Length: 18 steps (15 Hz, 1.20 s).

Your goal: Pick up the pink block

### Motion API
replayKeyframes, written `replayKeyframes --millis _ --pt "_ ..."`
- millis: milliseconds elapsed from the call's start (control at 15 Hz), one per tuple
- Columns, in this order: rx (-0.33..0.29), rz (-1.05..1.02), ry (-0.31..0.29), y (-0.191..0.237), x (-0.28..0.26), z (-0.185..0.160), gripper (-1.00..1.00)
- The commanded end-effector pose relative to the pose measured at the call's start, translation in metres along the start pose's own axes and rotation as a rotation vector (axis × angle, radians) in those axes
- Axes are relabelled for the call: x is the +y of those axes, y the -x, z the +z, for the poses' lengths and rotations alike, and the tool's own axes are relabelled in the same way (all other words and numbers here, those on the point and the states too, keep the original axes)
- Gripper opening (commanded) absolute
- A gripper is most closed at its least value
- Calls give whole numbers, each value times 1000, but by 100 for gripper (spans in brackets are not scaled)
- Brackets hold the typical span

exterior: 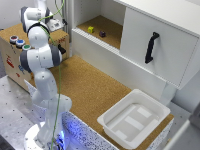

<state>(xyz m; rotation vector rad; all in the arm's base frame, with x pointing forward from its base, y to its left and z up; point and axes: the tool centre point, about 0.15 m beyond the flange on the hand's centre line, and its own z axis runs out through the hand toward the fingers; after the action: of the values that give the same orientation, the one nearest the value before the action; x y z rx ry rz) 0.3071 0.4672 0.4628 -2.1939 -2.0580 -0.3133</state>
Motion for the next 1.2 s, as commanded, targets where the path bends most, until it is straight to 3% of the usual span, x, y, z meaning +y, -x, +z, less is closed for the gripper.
replayKeyframes --millis 0,267,467,533,867,1133 --pt "-90 -52 -68 -31 4 12 100" --pt "-113 -94 -76 -30 -10 19 100" --pt "-144 -107 -30 -23 -10 26 100" --pt "-143 -104 -32 -24 -10 28 -100" --pt "-167 -111 -33 -24 -6 39 -100" --pt "-150 -82 -34 -30 3 40 -100"
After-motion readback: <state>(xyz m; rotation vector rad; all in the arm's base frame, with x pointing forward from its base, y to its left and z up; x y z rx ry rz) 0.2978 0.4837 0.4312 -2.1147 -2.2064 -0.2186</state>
